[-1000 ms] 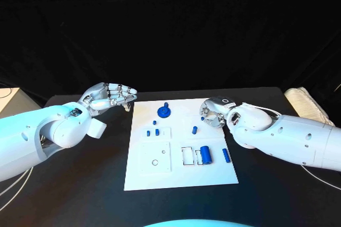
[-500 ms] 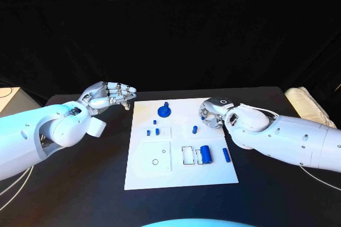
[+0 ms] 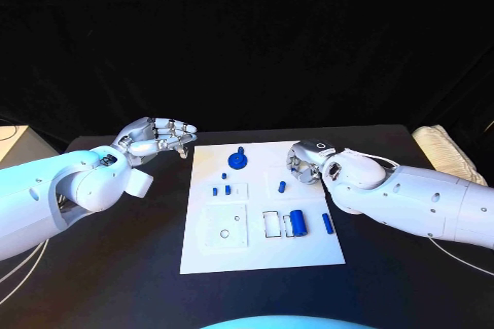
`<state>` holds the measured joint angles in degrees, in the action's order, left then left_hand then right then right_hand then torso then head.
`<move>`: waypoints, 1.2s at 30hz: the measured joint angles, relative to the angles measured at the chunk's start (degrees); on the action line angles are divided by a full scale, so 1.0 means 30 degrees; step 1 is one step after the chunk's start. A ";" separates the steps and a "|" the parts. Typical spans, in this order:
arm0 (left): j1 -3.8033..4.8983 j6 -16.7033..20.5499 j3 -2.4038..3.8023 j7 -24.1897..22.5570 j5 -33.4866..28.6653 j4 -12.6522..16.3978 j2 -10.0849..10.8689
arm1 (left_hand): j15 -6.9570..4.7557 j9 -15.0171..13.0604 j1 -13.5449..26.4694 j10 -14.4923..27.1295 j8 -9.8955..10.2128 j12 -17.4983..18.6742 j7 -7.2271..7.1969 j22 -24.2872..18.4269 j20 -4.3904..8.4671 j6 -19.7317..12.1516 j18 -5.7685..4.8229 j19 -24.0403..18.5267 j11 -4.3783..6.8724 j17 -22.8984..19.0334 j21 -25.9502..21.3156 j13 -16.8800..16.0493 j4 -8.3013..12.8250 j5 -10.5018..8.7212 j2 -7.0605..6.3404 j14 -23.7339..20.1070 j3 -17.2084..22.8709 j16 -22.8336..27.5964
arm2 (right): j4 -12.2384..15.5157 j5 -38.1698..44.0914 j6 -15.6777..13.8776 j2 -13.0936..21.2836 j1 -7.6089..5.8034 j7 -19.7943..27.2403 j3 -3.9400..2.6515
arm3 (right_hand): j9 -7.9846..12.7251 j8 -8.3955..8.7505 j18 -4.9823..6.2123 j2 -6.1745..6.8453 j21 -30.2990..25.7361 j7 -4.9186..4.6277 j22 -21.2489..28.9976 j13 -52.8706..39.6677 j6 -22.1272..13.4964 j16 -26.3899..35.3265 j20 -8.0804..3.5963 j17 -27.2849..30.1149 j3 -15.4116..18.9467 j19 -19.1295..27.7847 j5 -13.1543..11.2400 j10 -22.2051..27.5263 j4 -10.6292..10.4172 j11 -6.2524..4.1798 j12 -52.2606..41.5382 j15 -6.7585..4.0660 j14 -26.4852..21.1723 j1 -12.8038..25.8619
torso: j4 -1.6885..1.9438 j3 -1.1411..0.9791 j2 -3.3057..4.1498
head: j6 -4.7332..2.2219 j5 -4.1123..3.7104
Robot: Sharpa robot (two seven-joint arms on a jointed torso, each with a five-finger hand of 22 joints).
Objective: Assemble the parts on the task board
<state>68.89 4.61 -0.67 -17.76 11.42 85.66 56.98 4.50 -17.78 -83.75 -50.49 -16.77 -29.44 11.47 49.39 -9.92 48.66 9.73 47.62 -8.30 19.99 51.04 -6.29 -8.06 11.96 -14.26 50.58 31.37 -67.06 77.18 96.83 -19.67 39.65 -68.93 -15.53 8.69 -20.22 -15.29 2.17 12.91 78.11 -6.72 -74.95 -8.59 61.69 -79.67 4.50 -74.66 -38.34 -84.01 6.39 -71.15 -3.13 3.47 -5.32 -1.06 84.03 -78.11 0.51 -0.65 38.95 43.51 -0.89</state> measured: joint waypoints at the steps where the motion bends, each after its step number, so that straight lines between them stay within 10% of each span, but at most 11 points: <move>1: 0.0000 0.0005 0.0000 0.0000 -0.0004 0.0003 0.0001 | 0.0000 0.0000 0.0000 0.0000 0.0000 0.0000 0.0000 -0.0019 0.0031 0.0000 0.0000 0.0030 0.0000 0.0000 0.0000 0.0001 0.0005 0.0000 0.0000 0.0000 -0.0005 0.0060 | -0.0003 0.0049 0.0001 -0.0022 0.0008 -0.0052 -0.0001 | -0.0023 0.0000 0.0000 -0.0062 0.0000 -0.0030 0.0000 0.0028 0.0039 0.0119 0.0000 0.0118 -0.0050 0.0000 -0.0029 -0.0007 0.0061 0.0006 0.0044 0.0000 -0.0001 -0.0033 | 0.0000 0.0000 0.0000 | 0.0005 -0.0002; 23: 0.0000 0.0229 -0.0001 -0.0118 -0.0076 -0.0142 0.0014 | 0.0001 -0.0001 0.0000 0.0000 0.0000 0.0000 0.0000 -0.0083 -0.0037 -0.0001 -0.0001 0.0098 0.0000 0.0000 -0.0073 0.0003 0.0052 0.0000 0.0000 -0.0001 -0.0051 0.0060 | 0.0640 0.0759 -0.2541 0.0268 0.0394 -0.0777 0.0167 | -0.0333 -0.0149 0.0000 -0.0414 0.0319 0.0028 0.0005 0.0274 0.0291 0.0188 0.0001 0.0378 -0.0633 0.0001 0.0011 -0.0392 0.1107 0.0338 0.0341 -0.0136 0.0000 -0.0230 | -0.0024 -0.0002 -0.0035 | -0.0053 -0.0029; 36: -0.0001 0.0284 -0.0001 -0.0136 -0.0178 -0.0246 -0.0013 | 0.0002 0.0020 0.0000 0.0070 0.0000 0.0000 0.0000 -0.0104 -0.0036 -0.0001 0.0000 0.0097 -0.0069 0.0002 -0.0072 0.0004 0.0106 0.0000 0.0000 -0.0002 -0.0105 0.0059 | 0.3160 0.0003 -0.4727 0.1854 -0.0065 -0.0122 -0.0113 | -0.0340 -0.0217 0.0000 -0.0413 0.0443 -0.0040 0.0009 0.0269 0.0358 0.0188 0.0003 0.0296 -0.0687 0.0001 -0.0038 -0.0392 0.1162 0.0338 0.0340 -0.0135 0.0000 -0.0231 | -0.0027 0.0020 -0.0042 | -0.0135 0.0018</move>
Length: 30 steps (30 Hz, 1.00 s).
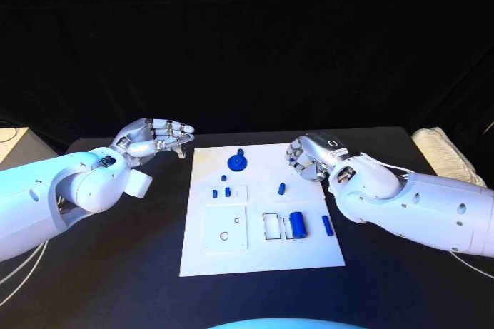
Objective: Assemble the parts on the task board
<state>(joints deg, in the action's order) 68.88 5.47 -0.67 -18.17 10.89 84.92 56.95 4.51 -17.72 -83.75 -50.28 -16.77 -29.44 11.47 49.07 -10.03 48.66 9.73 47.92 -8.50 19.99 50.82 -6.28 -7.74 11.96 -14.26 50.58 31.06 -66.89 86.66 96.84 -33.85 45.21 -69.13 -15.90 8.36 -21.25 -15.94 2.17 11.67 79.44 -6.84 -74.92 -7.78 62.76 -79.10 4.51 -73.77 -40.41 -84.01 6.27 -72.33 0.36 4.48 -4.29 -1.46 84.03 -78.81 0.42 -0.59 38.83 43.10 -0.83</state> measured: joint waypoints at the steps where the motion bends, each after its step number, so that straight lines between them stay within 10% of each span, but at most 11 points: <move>1: 0.0000 0.0002 0.0000 -0.0001 -0.0006 0.0000 -0.0004 | 0.0000 0.0000 0.0000 0.0000 0.0000 0.0000 0.0000 0.0000 0.0000 0.0000 -0.0001 0.0000 0.0000 -0.0001 0.0000 0.0000 0.0000 0.0000 0.0001 0.0000 0.0000 0.0000 | 0.0223 -0.0081 -0.0068 0.0070 -0.0005 0.0038 -0.0002 | -0.0005 0.0000 0.0000 0.0000 0.0000 0.0000 0.0000 0.0000 0.0000 0.0000 0.0000 0.0000 0.0000 0.0000 -0.0001 0.0000 0.0000 0.0000 0.0000 0.0000 0.0000 0.0000 | -0.0004 0.0002 0.0000 | -0.0002 0.0011; 14: -0.0002 0.0088 0.0000 -0.0037 -0.0092 0.0049 -0.0146 | 0.0000 -0.0001 0.0000 0.0071 0.0000 0.0000 0.0000 -0.0020 0.0000 0.0000 0.0000 -0.0001 0.0071 0.0000 -0.0083 0.0017 0.0000 0.0000 0.0000 0.0000 0.0000 0.0077 | 0.3482 -0.1148 -0.0896 0.0173 0.0898 0.0873 -0.0005 | -0.0010 0.0002 -0.0001 0.0003 0.0000 0.0001 0.0003 -0.0006 -0.0001 0.0000 0.0000 0.0002 0.0001 0.0000 0.0019 0.0000 0.0000 0.0000 0.0036 0.0003 0.0001 0.0002 | 0.0020 -0.0015 0.0005 | -0.0007 0.0765; 30: -0.0008 0.0501 -0.0006 -0.0186 -0.0516 0.0797 -0.0352 | 0.0000 0.0014 0.0000 0.0070 0.0000 0.0000 0.0000 -0.0041 0.0068 0.0000 -0.0001 0.0067 0.0071 0.0001 -0.0079 0.0015 0.0000 0.0000 0.0000 0.0000 0.0000 0.0077 | 0.2620 -0.1583 -0.1188 -0.2129 0.2922 0.1694 0.0233 | -0.0028 0.0023 -0.0001 0.0007 -0.0001 0.0002 0.0006 -0.0024 -0.0003 0.0000 0.0001 0.0016 -0.0046 0.0000 0.0020 0.0000 0.0049 0.0000 0.0116 0.0006 0.0002 0.0005 | 0.0066 0.0040 0.0038 | 0.0416 0.1941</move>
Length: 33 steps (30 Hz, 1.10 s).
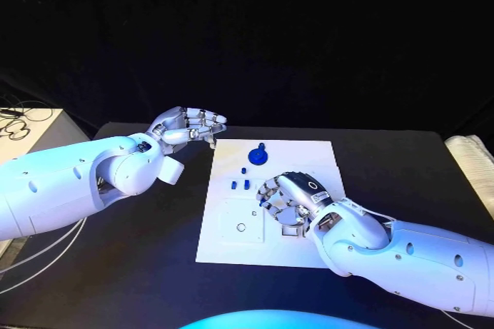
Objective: Assemble the parts on the task board
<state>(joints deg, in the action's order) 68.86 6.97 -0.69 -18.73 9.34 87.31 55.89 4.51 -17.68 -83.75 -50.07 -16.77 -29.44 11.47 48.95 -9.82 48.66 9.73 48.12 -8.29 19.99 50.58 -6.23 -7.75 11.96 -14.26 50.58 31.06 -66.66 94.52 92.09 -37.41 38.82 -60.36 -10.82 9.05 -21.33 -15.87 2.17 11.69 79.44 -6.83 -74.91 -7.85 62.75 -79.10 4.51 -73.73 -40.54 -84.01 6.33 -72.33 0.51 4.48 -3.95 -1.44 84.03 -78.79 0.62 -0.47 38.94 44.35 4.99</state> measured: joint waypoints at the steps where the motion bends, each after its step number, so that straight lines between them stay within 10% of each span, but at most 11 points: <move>1: 0.0000 0.0017 0.0000 -0.0008 -0.0018 0.0060 -0.0019 | 0.0000 0.0000 0.0000 0.0004 0.0000 0.0000 0.0000 0.0000 0.0001 0.0000 0.0001 0.0000 -0.0004 0.0000 0.0000 0.0001 0.0000 0.0000 0.0000 0.0000 0.0000 0.0000 | -0.0120 0.0000 0.0007 -0.0122 0.0088 0.0014 0.0018 | 0.0000 0.0000 0.0000 0.0001 0.0000 0.0000 0.0000 -0.0001 0.0000 0.0000 0.0000 0.0007 0.0000 0.0000 0.0000 0.0000 0.0000 0.0000 -0.0002 0.0000 0.0000 0.0000 | 0.0002 0.0002 0.0000 | 0.0037 0.0033; 33: -0.0004 0.0062 -0.0005 -0.0005 -0.0252 0.0255 -0.0099 | 0.0000 -0.0002 0.0101 0.0067 -0.0068 0.0000 0.0000 -0.0060 0.0001 0.0000 -0.0001 0.0000 -0.0067 0.0017 -0.0125 0.0000 -0.0055 0.0000 0.0101 0.0000 -0.0054 -0.0001 | -0.1173 0.0733 0.0280 -0.1241 0.0629 -0.0486 0.0083 | -0.0011 -0.0006 0.0000 0.0003 -0.0070 0.0002 -0.0011 0.0024 -0.0006 0.0000 0.0001 0.0028 0.0018 0.0000 -0.0064 0.0000 0.0081 0.0000 -0.0083 0.0003 0.0001 0.0159 | -0.0049 -0.0038 0.0015 | 0.0551 0.0643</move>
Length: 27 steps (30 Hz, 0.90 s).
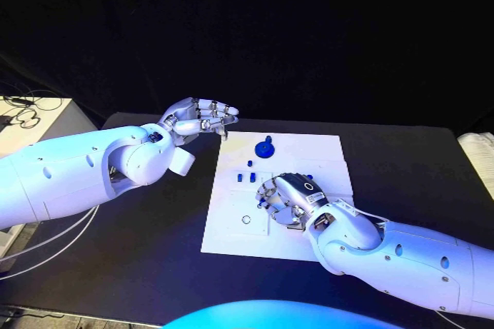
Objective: Assemble the parts on the task board
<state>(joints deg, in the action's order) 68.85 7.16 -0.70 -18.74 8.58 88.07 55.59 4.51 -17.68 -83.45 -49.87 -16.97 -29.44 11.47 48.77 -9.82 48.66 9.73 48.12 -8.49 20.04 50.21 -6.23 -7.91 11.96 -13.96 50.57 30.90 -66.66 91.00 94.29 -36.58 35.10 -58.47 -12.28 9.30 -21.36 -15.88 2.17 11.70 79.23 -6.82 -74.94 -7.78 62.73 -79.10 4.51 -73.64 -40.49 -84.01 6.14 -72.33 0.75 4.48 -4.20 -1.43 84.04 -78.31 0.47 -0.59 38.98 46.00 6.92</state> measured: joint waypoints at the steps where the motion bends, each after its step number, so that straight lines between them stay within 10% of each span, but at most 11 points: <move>1: 0.0000 -0.0002 0.0000 0.0003 -0.0003 0.0000 0.0003 | 0.0001 0.0000 0.0000 0.0000 0.0000 0.0000 0.0000 0.0000 0.0000 0.0000 0.0000 0.0000 0.0000 0.0000 0.0000 0.0000 0.0000 0.0000 0.0000 0.0000 0.0000 0.0000 | -0.0026 0.0030 0.0044 -0.0013 0.0001 -0.0027 0.0000 | 0.0000 0.0000 0.0000 0.0039 0.0000 0.0000 0.0000 0.0000 0.0000 0.0000 0.0000 0.0000 -0.0021 0.0000 0.0060 0.0000 0.0020 0.0000 0.0003 0.0000 0.0000 0.0039 | 0.0002 0.0002 -0.0002 | 0.0004 0.0004; 27: 0.0000 -0.0034 -0.0001 0.0058 -0.0032 0.0011 0.0054 | 0.0001 -0.0002 -0.0001 -0.0001 0.0006 0.0000 0.0071 -0.0051 -0.0070 -0.0070 0.0001 0.0070 0.0001 -0.0002 0.0000 0.0000 0.0055 0.0000 -0.0001 0.0000 -0.0053 0.0077 | -0.0233 0.0665 0.0886 -0.0273 -0.0008 -0.0385 0.0001 | -0.0003 0.0015 0.0001 -0.0010 0.0000 -0.0045 0.0006 0.0014 0.0037 0.0000 0.0000 -0.0001 -0.0021 0.0001 0.0058 -0.0068 0.0021 0.0068 0.0120 0.0001 0.0001 -0.0016 | 0.0005 0.0005 -0.0011 | 0.0167 0.0042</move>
<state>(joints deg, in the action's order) 68.85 7.05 -0.71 -18.57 8.49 88.11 55.75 4.51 -17.69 -83.45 -49.87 -16.96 -29.44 11.68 48.62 -10.03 48.45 9.73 48.33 -8.49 20.03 50.21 -6.23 -7.74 11.96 -13.96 50.57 30.74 -66.43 90.30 96.29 -33.92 34.28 -58.49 -13.43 9.30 -21.37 -15.84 2.17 11.67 79.23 -6.96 -74.92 -7.74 62.84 -79.10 4.51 -73.65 -40.55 -84.00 6.31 -72.53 0.81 4.69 -3.83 -1.43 84.04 -78.36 0.49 -0.57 38.95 46.50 7.04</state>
